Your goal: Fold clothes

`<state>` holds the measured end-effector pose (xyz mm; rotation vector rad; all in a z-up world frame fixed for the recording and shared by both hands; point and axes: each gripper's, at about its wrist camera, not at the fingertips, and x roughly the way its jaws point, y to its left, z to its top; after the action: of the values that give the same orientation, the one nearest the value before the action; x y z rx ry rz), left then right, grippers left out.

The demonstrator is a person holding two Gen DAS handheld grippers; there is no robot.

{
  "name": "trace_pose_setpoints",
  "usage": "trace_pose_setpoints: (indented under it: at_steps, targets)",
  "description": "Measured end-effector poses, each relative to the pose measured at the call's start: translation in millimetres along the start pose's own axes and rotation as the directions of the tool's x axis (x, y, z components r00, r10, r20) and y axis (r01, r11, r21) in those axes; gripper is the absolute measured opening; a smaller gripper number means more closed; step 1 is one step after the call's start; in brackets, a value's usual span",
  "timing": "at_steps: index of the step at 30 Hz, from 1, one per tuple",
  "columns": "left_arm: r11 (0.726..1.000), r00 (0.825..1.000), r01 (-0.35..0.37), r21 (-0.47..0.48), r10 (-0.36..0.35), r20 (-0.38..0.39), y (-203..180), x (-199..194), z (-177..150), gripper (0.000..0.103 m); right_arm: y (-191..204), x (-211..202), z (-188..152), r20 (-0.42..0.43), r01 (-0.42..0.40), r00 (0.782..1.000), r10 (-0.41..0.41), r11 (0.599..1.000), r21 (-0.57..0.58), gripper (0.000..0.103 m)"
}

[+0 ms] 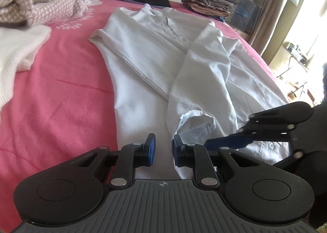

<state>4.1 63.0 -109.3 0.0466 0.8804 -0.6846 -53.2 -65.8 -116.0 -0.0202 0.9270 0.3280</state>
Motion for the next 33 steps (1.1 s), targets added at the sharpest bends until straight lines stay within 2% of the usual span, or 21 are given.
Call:
trace_pose_setpoints:
  at_steps: [6, 9, 11, 12, 15, 18, 21, 23, 28, 33]
  targets:
    - [1.000, 1.000, 0.009, 0.025, -0.009, -0.001, -2, 2, -3, 0.017, 2, 7, -5, -0.020, 0.048, 0.999, -0.048, 0.999, -0.008, 0.033]
    - [1.000, 1.000, 0.009, 0.027, -0.009, 0.003, -2, 3, -3, 0.017, -1, 9, -7, -0.022, 0.069, 0.997, -0.069, 0.998, -0.002, 0.018]
    - [0.999, 1.000, 0.005, 0.036, -0.006, 0.009, -2, 2, -3, 0.017, -3, 8, -8, -0.015, 0.077, 0.997, -0.076, 0.997, 0.008, 0.004]
    - [0.999, 1.000, 0.005, 0.041, -0.005, 0.013, -3, 1, -3, 0.015, -4, 5, -8, -0.009, 0.071, 0.997, -0.071, 0.997, 0.023, 0.002]
    - [0.998, 0.999, 0.019, 0.062, -0.021, 0.033, -3, -4, -4, 0.009, -9, -8, -9, 0.031, 0.011, 0.999, -0.013, 0.998, 0.069, 0.002]
    - [0.995, 0.998, 0.032, 0.099, -0.036, 0.047, -5, -9, -4, 0.003, -6, -18, -14, 0.048, -0.032, 0.998, 0.030, 0.999, 0.040, 0.002]
    - [0.980, 0.996, 0.021, 0.195, -0.037, 0.075, -13, -19, -6, 0.000, -4, -25, -17, 0.051, -0.055, 0.997, 0.054, 0.998, 0.014, 0.002]
    - [0.959, 0.995, -0.007, 0.284, -0.020, 0.093, -21, -26, -8, 0.000, -3, -30, -16, 0.060, -0.074, 0.996, 0.073, 0.997, 0.014, 0.002]
    - [0.926, 0.998, -0.016, 0.377, -0.009, 0.065, -32, -26, -13, 0.000, -1, -32, -15, 0.073, -0.113, 0.991, 0.111, 0.993, 0.021, 0.002]
    - [0.928, 0.999, 0.020, 0.372, -0.029, 0.019, -31, -21, -18, 0.001, 0, -19, -21, 0.050, -0.116, 0.992, 0.114, 0.993, 0.027, 0.002]
